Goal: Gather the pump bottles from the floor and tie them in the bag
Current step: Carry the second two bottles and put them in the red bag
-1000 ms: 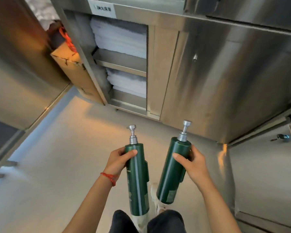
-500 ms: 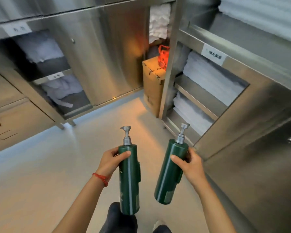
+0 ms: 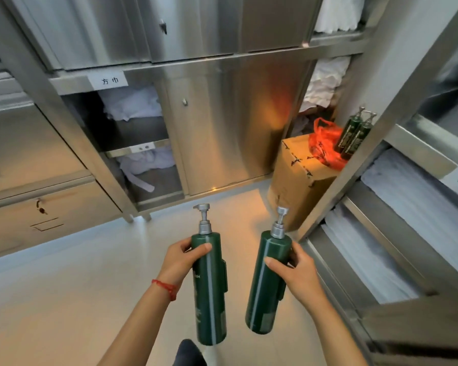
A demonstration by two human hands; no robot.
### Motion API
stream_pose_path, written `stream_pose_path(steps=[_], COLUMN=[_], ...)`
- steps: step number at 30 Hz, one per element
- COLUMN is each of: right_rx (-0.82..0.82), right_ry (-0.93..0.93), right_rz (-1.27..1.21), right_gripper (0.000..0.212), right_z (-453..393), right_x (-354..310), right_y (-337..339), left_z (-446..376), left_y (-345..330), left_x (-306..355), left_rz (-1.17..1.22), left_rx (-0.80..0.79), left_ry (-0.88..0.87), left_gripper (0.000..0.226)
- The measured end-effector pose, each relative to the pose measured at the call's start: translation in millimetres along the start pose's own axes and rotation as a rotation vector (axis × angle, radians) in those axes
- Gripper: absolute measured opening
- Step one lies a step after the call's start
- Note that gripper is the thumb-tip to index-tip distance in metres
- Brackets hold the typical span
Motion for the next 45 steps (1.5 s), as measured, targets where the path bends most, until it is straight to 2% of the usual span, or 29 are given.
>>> stream_pose_path(steps=[9, 25, 32, 39, 45], right_rx=[0.013, 0.079, 0.222, 0.484, 0.716], right_ry=[0.016, 0.040, 0.030, 0.003, -0.028], right_rz=[-0.010, -0.008, -0.042, -0.108, -0.151], right_gripper=[0.040, 0.039, 0.042, 0.042, 0.045], right_z=[-118, -324, -397, -466, -487], right_x=[-36, -76, -82, -89, -90], right_y=[-11, 54, 76, 105, 137], left_z=[-118, -322, -423, -532, -592], left_y=[2, -60, -102, -162, -233], left_x=[54, 137, 178, 226, 244], left_rz=[-0.019, -0.040, -0.111, -0.227, -0.325], left_rx=[-0.031, -0.051, -0.209, -0.454, -0.686], left_ry=[-0.015, 0.017, -0.007, -0.027, -0.025], left_gripper=[0.012, 0.015, 0.015, 0.017, 0.017])
Point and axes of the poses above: each hand's wrist, its own z-axis away from the middle knuckle, its own y-axis out of the back of the hand, x = y × z, the point moved 2 cm from there along -z, towards the middle knuckle, and after that the axes turned 1 degree about -x, right-handed, at the moved point
